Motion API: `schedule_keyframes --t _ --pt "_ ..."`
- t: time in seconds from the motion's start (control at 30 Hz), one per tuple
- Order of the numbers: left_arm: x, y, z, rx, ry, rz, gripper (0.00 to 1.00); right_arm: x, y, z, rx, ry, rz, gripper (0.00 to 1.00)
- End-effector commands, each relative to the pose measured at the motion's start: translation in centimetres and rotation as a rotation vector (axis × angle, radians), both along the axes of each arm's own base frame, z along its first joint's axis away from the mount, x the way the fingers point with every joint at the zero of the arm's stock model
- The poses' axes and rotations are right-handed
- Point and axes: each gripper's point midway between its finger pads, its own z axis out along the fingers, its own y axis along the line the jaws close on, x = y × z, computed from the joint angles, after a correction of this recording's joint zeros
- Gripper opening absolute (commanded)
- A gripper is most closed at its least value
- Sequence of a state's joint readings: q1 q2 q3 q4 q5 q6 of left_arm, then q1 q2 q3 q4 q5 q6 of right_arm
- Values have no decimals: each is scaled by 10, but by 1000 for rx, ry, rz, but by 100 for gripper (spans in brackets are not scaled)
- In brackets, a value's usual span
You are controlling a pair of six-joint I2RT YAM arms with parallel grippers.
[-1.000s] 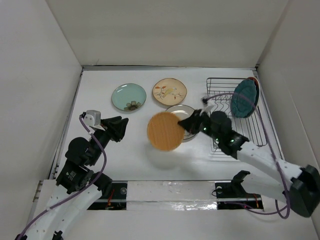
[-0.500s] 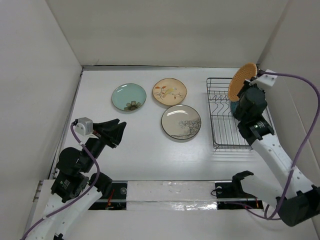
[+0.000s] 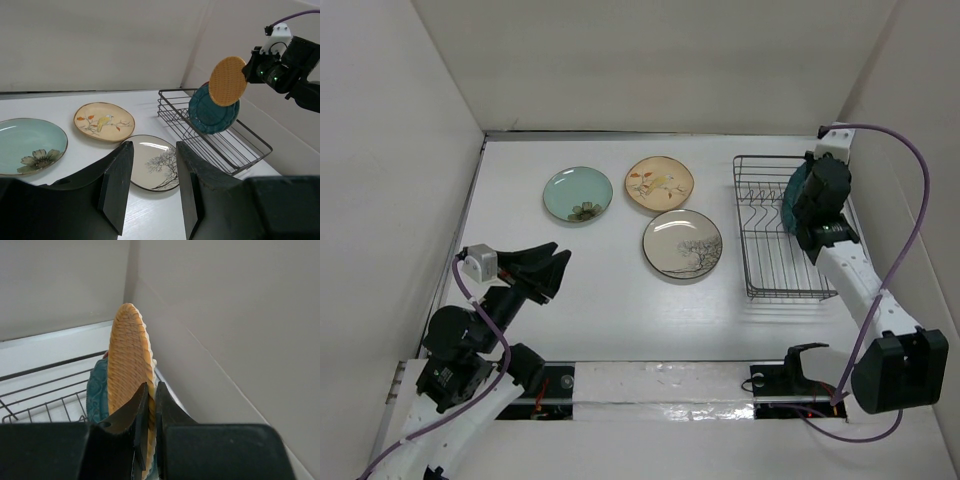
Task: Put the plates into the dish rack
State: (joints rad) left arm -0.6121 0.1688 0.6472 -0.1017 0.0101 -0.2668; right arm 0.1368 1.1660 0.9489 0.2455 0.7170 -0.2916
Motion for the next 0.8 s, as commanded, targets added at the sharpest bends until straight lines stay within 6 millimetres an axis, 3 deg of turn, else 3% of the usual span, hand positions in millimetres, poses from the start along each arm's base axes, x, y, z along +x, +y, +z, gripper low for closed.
schedule_keyframes --t 0.0,0.17,0.37,0.77 --pt "-5 2 13 -31 -49 -7 37 21 13 12 -47 -34 130 0" --pt "-5 2 13 -31 -48 -6 37 35 24 -13 -38 45 216 0" --pt "-4 1 12 -26 -42 -7 37 41 18 -38 -65 134 178 0" --pt "-3 1 11 -24 -38 -6 37 24 11 5 -82 50 141 0"
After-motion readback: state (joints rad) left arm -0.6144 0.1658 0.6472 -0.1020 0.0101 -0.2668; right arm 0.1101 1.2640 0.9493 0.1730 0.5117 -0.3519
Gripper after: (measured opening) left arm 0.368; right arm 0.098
